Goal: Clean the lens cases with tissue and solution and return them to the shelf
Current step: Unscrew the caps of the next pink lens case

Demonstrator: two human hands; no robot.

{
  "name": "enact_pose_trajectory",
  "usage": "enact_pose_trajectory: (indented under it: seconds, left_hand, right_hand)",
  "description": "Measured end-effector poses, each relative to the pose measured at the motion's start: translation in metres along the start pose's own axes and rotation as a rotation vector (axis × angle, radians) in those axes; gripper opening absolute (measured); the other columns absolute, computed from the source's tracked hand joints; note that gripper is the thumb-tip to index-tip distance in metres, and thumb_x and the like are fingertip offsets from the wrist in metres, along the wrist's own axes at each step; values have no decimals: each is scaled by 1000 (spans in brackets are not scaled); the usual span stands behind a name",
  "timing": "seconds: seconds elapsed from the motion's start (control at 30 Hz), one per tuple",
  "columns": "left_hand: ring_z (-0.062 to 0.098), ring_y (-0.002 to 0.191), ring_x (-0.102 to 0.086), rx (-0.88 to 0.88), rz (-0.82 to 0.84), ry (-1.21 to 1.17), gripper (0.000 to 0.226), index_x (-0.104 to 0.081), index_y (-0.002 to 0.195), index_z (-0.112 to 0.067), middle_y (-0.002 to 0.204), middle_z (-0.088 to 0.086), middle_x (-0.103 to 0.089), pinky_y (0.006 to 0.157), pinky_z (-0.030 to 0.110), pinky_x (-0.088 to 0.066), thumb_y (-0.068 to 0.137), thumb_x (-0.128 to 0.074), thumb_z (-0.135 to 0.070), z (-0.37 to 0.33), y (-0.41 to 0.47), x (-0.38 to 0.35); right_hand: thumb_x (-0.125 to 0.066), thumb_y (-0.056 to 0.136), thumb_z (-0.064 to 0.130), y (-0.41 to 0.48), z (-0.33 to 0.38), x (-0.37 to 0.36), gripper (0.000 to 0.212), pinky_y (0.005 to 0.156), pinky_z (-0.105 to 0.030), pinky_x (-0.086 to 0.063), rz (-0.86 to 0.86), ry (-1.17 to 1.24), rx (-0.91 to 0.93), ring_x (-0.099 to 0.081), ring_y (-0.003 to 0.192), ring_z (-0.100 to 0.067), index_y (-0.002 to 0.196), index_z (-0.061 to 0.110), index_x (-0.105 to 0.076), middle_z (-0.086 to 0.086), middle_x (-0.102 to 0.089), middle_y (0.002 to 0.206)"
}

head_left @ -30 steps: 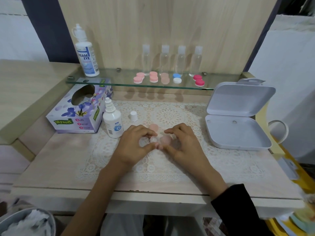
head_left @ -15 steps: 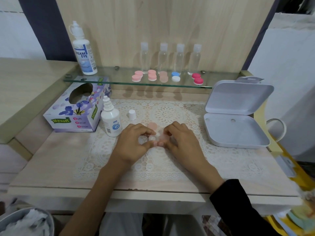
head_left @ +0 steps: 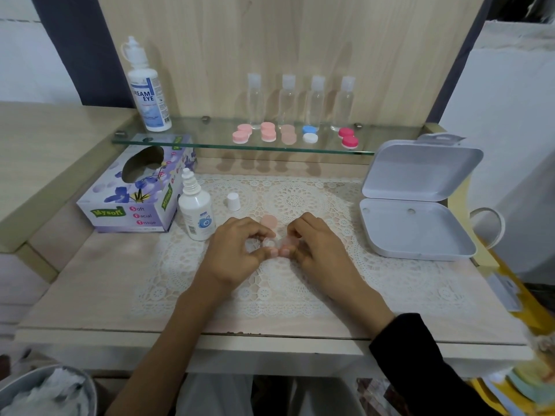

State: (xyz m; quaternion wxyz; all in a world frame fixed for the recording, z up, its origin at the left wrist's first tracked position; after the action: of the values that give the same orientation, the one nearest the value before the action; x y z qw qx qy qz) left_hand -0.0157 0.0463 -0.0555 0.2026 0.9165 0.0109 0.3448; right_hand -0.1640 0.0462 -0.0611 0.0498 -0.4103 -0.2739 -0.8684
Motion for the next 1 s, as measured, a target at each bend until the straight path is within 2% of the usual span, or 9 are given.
enact_pose_trajectory:
  seconds: [0.17, 0.33, 0.53, 0.6, 0.67, 0.8, 1.0]
  left_hand:
    - [10, 92, -57, 10, 1, -16, 26, -74, 90, -21, 87, -13, -66, 85, 34, -47, 67, -84, -24, 0, 0, 1]
    - [10, 92, -57, 13, 3, -27, 26, -74, 90, -20, 86, -14, -65, 86, 35, -48, 67, -84, -22, -1, 0, 1]
    - [9, 94, -57, 4, 0, -28, 26, -74, 90, -20, 87, -13, -67, 86, 30, -46, 66, -84, -21, -1, 0, 1]
    - [9, 94, -56, 9, 2, -32, 26, -74, 91, -20, 88, -13, -67, 86, 28, -45, 66, -84, -20, -1, 0, 0]
    - [9, 95, -56, 10, 2, -29, 27, -75, 91, -20, 88, -13, -67, 86, 26, -44, 66, -84, -19, -1, 0, 1]
    - [7, 92, -57, 12, -7, -14, 27, -74, 90, -21, 87, -14, -66, 81, 12, -40, 65, -85, -20, -1, -1, 1]
    - [8, 92, -58, 23, -6, -48, 27, -74, 90, -21, 87, -13, -67, 85, 26, -46, 65, -85, -21, 0, -1, 1]
  right_hand:
    - [-70, 85, 24, 0, 0, 0, 21, 66, -13, -31, 1, 4, -5, -41, 80, -10, 90, 8, -57, 5, -48, 89]
    - [-72, 83, 18, 1, 0, 0, 19, 65, -9, -29, -1, 33, -13, -39, 74, -2, 89, 7, -58, 8, -47, 88]
    - [-71, 81, 15, 3, 0, 2, 17, 64, -12, -30, 3, 53, 3, -42, 75, -10, 88, 4, -59, 3, -50, 86]
    - [-62, 79, 13, 2, 0, 2, 14, 64, -16, -32, 13, 71, 14, -46, 77, -12, 90, 4, -60, 2, -53, 88]
    - [-53, 75, 11, 1, 1, 2, 21, 66, -15, -34, 24, 90, 21, -47, 79, -10, 93, 4, -62, 3, -54, 91]
    - [-51, 76, 4, -3, 1, 0, 22, 71, -10, -36, 23, 125, 20, -49, 84, -9, 95, 6, -60, 4, -53, 95]
    - [-43, 68, 2, -5, 4, 1, 40, 79, -26, -46, 29, 163, 7, -54, 95, -16, 102, 7, -65, 1, -59, 101]
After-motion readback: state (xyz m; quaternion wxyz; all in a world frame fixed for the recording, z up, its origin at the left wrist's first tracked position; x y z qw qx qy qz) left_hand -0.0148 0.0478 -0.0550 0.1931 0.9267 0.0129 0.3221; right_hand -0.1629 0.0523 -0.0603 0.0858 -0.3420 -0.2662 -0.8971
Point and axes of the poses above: each hand's wrist, its own y-axis towards the middle knuckle, its own x-axis out of the back of the hand, z = x × y, the point moved 6 cm from there along y, towards the middle knuckle
